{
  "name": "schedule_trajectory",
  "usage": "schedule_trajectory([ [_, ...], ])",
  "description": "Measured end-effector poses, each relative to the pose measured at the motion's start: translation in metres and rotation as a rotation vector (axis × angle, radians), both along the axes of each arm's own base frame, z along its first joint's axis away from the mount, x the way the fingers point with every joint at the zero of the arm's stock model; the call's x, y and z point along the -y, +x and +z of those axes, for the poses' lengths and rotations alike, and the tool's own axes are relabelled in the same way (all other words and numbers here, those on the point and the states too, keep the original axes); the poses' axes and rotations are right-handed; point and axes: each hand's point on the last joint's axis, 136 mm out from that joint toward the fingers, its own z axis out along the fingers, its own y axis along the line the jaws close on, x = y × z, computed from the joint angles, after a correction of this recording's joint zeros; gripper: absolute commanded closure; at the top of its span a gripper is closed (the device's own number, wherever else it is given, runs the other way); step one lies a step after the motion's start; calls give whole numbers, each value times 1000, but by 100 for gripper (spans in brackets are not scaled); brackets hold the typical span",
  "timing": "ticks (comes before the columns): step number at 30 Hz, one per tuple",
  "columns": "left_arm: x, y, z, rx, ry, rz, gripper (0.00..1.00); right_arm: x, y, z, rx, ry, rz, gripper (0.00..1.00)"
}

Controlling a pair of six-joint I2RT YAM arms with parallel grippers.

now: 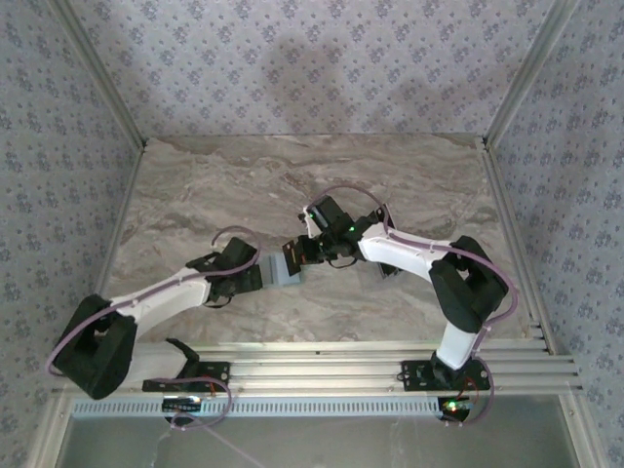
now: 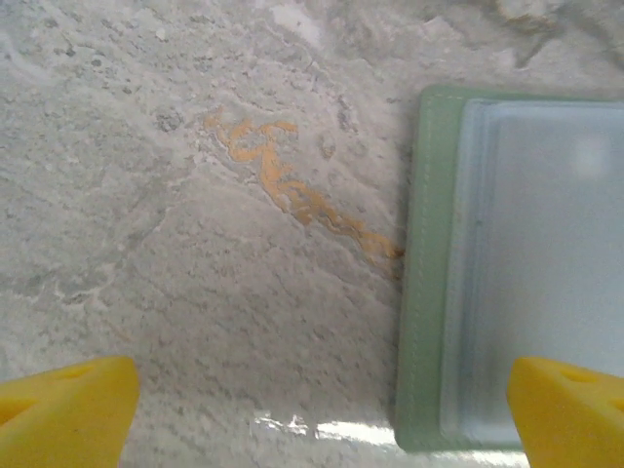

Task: Put the credit cards into the card holder
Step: Move the card holder to the center of the table, then insert the credit card into the card slot.

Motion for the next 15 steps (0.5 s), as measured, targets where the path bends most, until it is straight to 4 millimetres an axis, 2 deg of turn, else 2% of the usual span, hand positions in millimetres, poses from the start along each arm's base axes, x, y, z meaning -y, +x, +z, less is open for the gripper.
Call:
schedule_trajectory([
  [5,1,0,17,51,-39,6,2,-3,1,-1,-6,13,-3,100],
  [15,11,21,3,-10,26,-26,1,-11,3,-13,-36,53,-23,100],
])
